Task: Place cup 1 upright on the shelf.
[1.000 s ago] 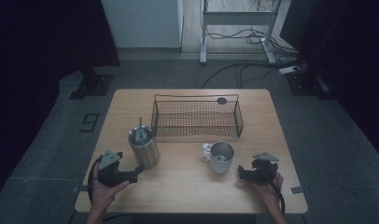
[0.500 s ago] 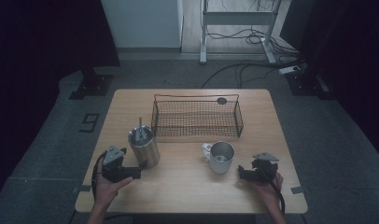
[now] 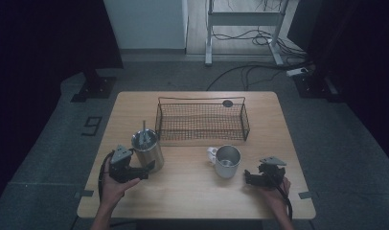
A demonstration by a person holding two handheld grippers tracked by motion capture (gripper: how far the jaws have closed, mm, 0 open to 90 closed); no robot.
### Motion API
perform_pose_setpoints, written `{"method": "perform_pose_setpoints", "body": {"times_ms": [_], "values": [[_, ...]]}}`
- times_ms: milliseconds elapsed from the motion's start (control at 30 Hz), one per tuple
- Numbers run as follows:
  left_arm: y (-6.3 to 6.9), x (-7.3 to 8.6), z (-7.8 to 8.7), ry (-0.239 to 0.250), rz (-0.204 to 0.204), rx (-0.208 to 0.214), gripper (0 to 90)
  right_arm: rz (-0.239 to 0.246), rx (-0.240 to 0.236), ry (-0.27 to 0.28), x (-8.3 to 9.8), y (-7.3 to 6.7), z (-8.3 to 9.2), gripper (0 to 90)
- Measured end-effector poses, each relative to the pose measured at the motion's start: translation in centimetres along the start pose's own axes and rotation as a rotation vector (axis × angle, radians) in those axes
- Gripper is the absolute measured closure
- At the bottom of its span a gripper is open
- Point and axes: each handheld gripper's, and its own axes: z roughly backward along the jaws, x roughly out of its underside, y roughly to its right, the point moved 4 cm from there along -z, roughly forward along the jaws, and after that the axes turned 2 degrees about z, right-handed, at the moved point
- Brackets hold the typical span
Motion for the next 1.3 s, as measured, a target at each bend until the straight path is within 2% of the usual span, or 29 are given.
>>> {"method": "perform_pose_setpoints", "body": {"times_ms": [167,400,567,733,1033,1300], "values": [[-0.5,-0.4,-0.2,0.001,0.006,-0.008,0.0,0.0,0.0,0.0,0.0,0.0,0.0,1.1],[-0.9,-0.6,-1.1,-0.022,0.024,-0.016,0.1,0.0,-0.001,0.001,0.0,0.0,0.0,1.1],[-0.9,-1.2,-1.8,-0.017,0.028,-0.028,0.6,0.0,0.0,0.0,0.0,0.0,0.0,1.1],[-1.2,-1.9,-2.8,-0.005,0.051,-0.042,1.0,-0.004,0.001,0.003,0.0,0.0,0.0,1.8],[-1.4,-2.0,-4.1,0.005,0.055,-0.043,0.0,-0.004,0.001,0.003,0.0,0.0,0.0,1.9],[-1.3,-2.0,-4.5,0.027,0.024,-0.06,2.0,-0.01,0.005,0.006,0.0,0.0,0.0,2.9]]}}
